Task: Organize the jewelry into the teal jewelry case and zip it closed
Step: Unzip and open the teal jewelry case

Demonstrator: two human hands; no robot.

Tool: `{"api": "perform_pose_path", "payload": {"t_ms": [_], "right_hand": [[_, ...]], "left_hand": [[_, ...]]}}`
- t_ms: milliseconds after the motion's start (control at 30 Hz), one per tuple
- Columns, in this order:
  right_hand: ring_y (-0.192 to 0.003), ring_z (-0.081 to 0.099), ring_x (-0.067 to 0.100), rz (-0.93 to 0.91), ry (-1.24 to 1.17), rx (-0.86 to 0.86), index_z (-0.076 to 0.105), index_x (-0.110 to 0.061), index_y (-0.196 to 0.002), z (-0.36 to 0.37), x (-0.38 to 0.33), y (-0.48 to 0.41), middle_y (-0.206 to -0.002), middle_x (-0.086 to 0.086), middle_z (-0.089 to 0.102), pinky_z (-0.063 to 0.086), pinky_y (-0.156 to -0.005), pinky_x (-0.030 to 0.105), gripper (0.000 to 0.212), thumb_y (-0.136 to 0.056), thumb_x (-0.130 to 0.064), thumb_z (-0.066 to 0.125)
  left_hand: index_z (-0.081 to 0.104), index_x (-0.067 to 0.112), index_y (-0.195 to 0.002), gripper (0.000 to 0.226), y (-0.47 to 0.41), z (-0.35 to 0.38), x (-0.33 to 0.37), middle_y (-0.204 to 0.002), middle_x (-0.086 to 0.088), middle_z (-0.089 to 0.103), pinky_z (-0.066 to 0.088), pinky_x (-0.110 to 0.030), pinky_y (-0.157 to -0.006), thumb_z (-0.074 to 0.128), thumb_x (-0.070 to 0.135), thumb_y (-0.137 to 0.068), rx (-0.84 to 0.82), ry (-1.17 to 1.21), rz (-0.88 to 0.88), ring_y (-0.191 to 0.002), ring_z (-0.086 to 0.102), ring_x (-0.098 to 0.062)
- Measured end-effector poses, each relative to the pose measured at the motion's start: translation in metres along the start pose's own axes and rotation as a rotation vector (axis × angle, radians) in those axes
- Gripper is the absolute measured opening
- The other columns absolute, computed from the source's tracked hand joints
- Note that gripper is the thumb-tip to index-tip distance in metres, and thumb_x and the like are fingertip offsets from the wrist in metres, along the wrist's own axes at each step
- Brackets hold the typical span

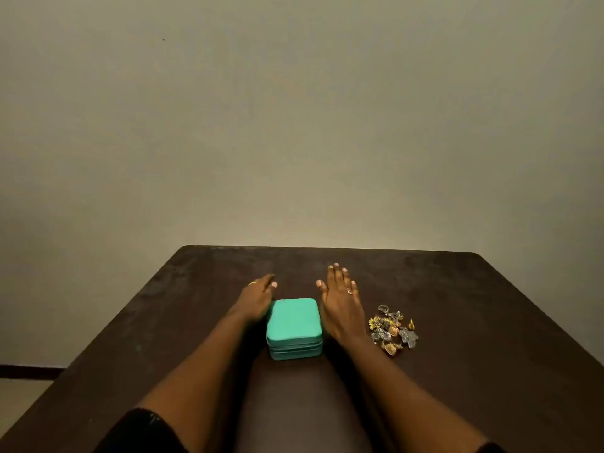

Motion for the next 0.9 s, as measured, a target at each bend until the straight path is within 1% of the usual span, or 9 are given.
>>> {"api": "perform_pose_path", "payload": {"t_ms": [67, 133, 233, 333, 400, 533, 667, 767, 900], "right_hand": [[-0.147, 0.003, 0.016, 0.030, -0.093, -0.013, 0.009, -0.011, -0.149, -0.003, 0.006, 0.010, -0.159, 0.003, 0.005, 0.003, -0.118, 0.030, 0.054, -0.102, -0.035, 0.017], [-0.146, 0.010, 0.015, 0.052, -0.176, -0.024, 0.015, -0.013, -0.149, -0.002, 0.009, 0.016, -0.158, 0.002, 0.012, 0.011, -0.117, 0.031, 0.052, -0.102, -0.035, 0.022], [-0.144, 0.021, 0.019, 0.067, -0.318, -0.053, 0.028, -0.012, -0.146, 0.001, 0.003, 0.019, -0.155, 0.006, 0.023, 0.020, -0.115, 0.031, 0.050, -0.100, -0.031, 0.035], [-0.136, 0.035, 0.024, 0.109, -0.417, -0.112, 0.035, -0.012, -0.143, 0.007, -0.003, 0.020, -0.148, 0.010, 0.038, 0.028, -0.109, 0.029, 0.050, -0.096, -0.027, 0.046], [-0.131, 0.041, 0.025, 0.140, -0.432, -0.131, 0.037, -0.014, -0.142, 0.012, -0.003, 0.020, -0.143, 0.010, 0.045, 0.032, -0.105, 0.028, 0.050, -0.095, -0.026, 0.048], [-0.128, 0.042, 0.024, 0.268, -0.479, -0.101, 0.042, -0.019, -0.139, 0.016, 0.010, 0.018, -0.139, 0.010, 0.048, 0.036, -0.102, 0.029, 0.048, -0.092, -0.019, 0.050], [-0.119, 0.050, 0.024, 0.334, -0.576, -0.047, 0.053, -0.017, -0.129, 0.008, 0.026, 0.022, -0.129, 0.010, 0.056, 0.042, -0.097, 0.033, 0.044, -0.085, -0.017, 0.061], [-0.107, 0.057, 0.022, 0.351, -0.641, -0.037, 0.061, -0.017, -0.116, 0.009, 0.033, 0.033, -0.117, 0.006, 0.062, 0.047, -0.089, 0.034, 0.033, -0.083, -0.018, 0.063], [-0.094, 0.060, 0.020, 0.359, -0.755, -0.028, 0.060, -0.021, -0.095, 0.009, 0.038, 0.045, -0.102, 0.002, 0.065, 0.048, -0.082, 0.035, 0.018, -0.079, -0.013, 0.065]], "left_hand": [[0.032, 0.011, -0.145, 0.047, 0.012, 0.005, -0.009, -0.151, -0.010, 0.034, 0.026, -0.031, -0.110, 0.032, 0.030, -0.102, -0.022, 0.058, -0.070, -0.139, 0.033, -0.025], [0.039, 0.012, -0.142, 0.045, 0.019, 0.014, -0.016, -0.148, -0.009, 0.040, 0.030, -0.030, -0.106, 0.034, 0.031, -0.102, -0.058, 0.097, -0.102, -0.136, 0.037, -0.025], [0.056, 0.013, -0.123, 0.034, 0.022, 0.024, -0.016, -0.127, -0.006, 0.056, 0.039, -0.032, -0.096, 0.035, 0.028, -0.102, -0.072, 0.223, -0.141, -0.120, 0.051, -0.025], [0.057, 0.011, -0.122, 0.034, 0.017, 0.032, -0.019, -0.127, -0.011, 0.059, 0.043, -0.039, -0.101, 0.038, 0.029, -0.100, -0.035, 0.332, -0.187, -0.112, 0.057, -0.027], [0.057, 0.011, -0.121, 0.033, 0.016, 0.039, -0.014, -0.124, -0.013, 0.060, 0.045, -0.040, -0.099, 0.039, 0.028, -0.099, -0.037, 0.377, -0.190, -0.110, 0.058, -0.028], [0.059, 0.008, -0.117, 0.032, 0.018, 0.051, 0.005, -0.115, -0.013, 0.062, 0.047, -0.036, -0.089, 0.040, 0.025, -0.099, -0.105, 0.440, -0.198, -0.102, 0.061, -0.026], [0.067, 0.004, -0.096, 0.029, 0.016, 0.050, 0.013, -0.099, -0.015, 0.067, 0.048, -0.028, -0.073, 0.041, 0.018, -0.099, -0.170, 0.544, -0.199, -0.081, 0.063, -0.019], [0.066, 0.002, -0.100, 0.031, 0.022, 0.049, 0.021, -0.090, -0.009, 0.068, 0.051, -0.017, -0.059, 0.039, 0.016, -0.100, -0.282, 0.567, -0.206, -0.075, 0.064, -0.013], [0.066, 0.010, -0.098, 0.028, 0.032, 0.051, 0.028, -0.087, -0.003, 0.067, 0.051, -0.014, -0.055, 0.038, 0.014, -0.096, -0.444, 0.501, -0.247, -0.072, 0.064, -0.009]]}}
Point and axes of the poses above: each hand's wrist, its own y-axis away from the middle knuckle, its own z-axis out of the palm, x = y × z, the point moved 5 cm from there along -y, towards the middle knuckle
